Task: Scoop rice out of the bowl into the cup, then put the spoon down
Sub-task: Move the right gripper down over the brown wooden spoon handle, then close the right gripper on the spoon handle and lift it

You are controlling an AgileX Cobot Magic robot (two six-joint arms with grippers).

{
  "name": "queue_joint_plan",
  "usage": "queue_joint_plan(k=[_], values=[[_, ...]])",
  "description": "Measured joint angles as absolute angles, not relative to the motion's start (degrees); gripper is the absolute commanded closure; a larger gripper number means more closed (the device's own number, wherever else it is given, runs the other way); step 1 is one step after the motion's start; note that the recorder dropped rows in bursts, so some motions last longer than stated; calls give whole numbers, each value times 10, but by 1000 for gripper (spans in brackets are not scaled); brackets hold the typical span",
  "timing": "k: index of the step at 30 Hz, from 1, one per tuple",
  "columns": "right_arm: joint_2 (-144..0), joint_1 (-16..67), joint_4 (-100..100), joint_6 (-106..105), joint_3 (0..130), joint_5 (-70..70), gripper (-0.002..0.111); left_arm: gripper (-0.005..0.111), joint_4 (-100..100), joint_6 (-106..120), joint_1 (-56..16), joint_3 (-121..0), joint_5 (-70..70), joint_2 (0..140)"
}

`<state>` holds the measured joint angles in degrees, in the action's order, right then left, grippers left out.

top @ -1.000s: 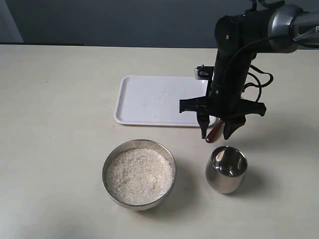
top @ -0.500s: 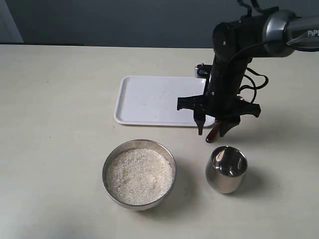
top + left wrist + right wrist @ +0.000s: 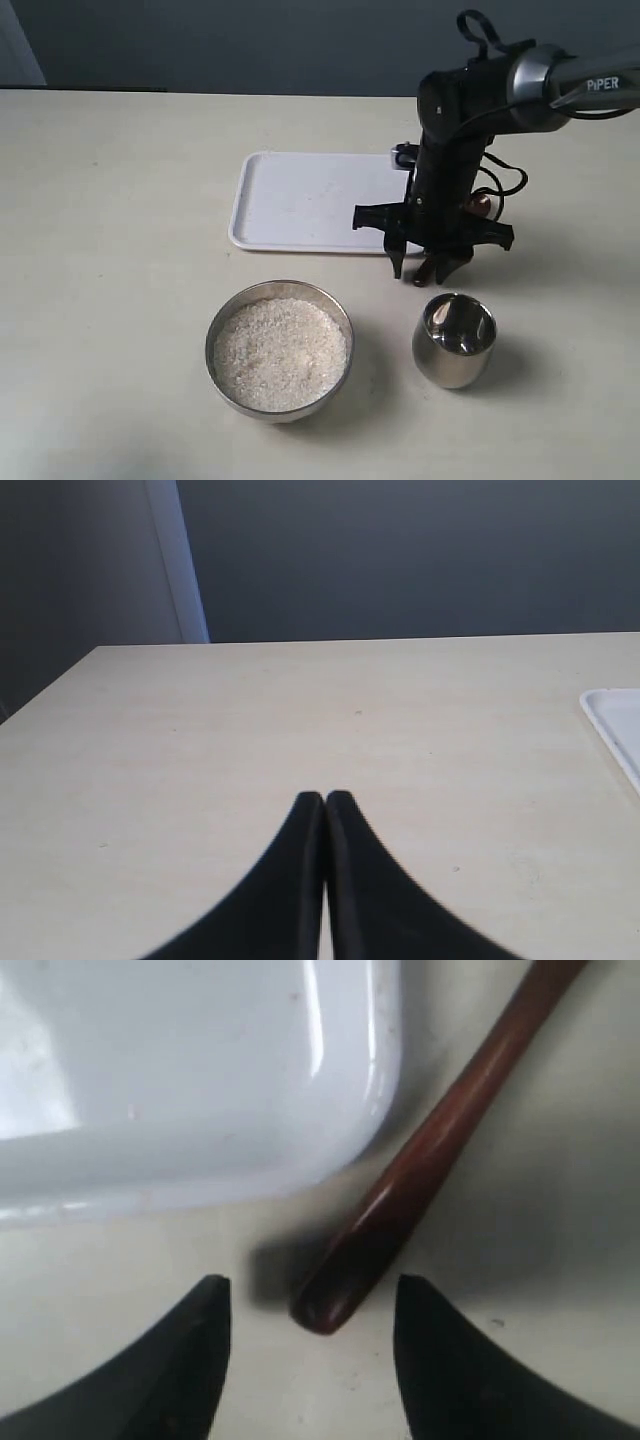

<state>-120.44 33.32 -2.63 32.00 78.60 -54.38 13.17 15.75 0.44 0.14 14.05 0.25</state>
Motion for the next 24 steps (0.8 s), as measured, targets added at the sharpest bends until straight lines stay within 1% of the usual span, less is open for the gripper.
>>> queue_joint_plan(k=[7,24], values=[[-1205,333,9,356,786,-546,59,106,132,158,4,1,141,2],[-1221,333,4,371,786,-544,59,106,132,158,4,1,141,2]])
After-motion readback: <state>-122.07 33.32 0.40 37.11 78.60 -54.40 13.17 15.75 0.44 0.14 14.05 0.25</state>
